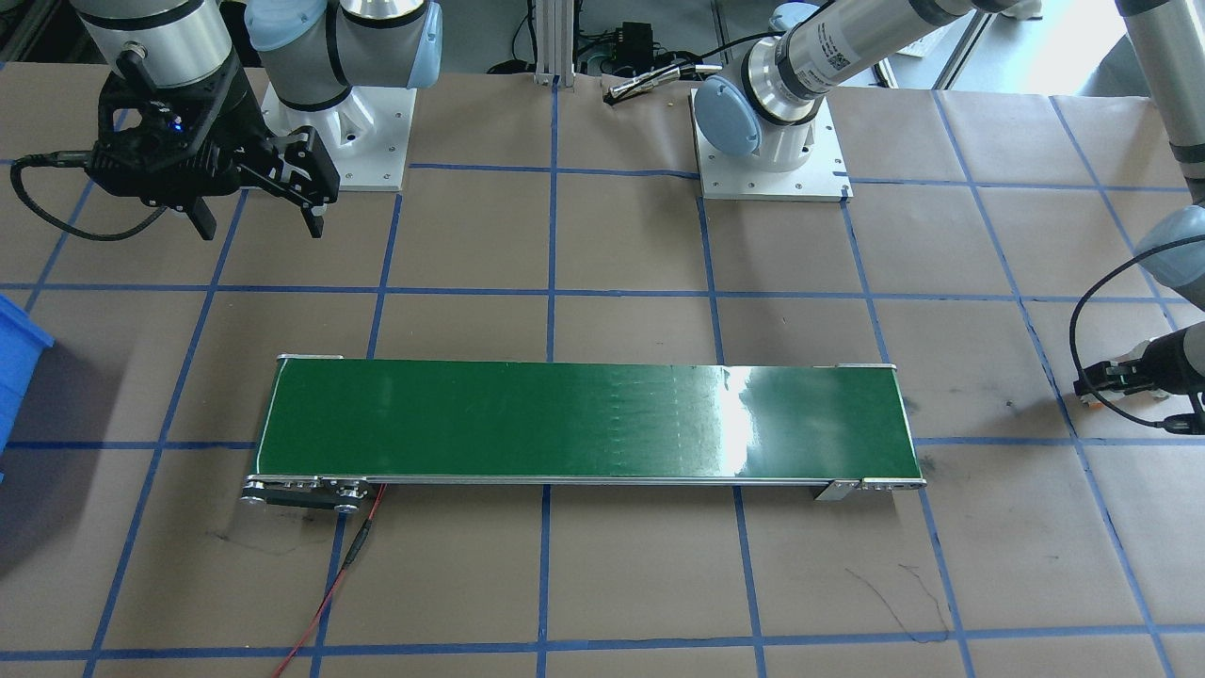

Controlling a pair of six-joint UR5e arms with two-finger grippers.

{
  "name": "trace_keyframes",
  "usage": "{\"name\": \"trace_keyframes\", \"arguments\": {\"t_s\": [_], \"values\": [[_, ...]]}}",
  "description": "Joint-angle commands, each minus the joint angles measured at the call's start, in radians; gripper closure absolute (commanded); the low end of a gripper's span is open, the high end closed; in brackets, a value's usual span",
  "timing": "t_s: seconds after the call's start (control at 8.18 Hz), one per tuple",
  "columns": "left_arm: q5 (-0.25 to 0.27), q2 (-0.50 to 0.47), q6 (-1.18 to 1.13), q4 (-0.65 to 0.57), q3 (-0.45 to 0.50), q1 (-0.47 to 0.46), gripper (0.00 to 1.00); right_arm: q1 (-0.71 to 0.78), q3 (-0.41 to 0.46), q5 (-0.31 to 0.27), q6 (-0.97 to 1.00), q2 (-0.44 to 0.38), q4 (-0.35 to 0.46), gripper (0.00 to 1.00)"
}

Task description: Move button from left to right

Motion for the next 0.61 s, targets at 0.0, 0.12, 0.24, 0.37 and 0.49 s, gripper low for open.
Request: {"name": "trace_keyframes", "arguments": {"t_s": [0.0,0.12,0.24,0.37,0.49], "values": [[-0.006,-0.001,0.029,-0.001,0.006,0.000,1.00,0.000,0.000,-0.001,0.000,0.000,0.001,0.00],[-0.005,0.019,0.047,-0.013,0.010,0.000,1.00,0.000,0.000,-0.001,0.000,0.000,0.001,0.00],[0.000,0.059,0.073,-0.086,0.015,0.000,1.00,0.000,0.000,-0.001,-0.001,0.002,-0.001,0.00],[-0.011,0.143,0.069,-0.217,0.016,-0.018,1.00,0.000,0.000,-0.001,0.000,0.000,0.001,0.00],[-0.051,0.232,0.058,-0.284,0.018,-0.037,1.00,-0.002,0.000,-0.001,0.000,0.000,0.001,0.00]]}}
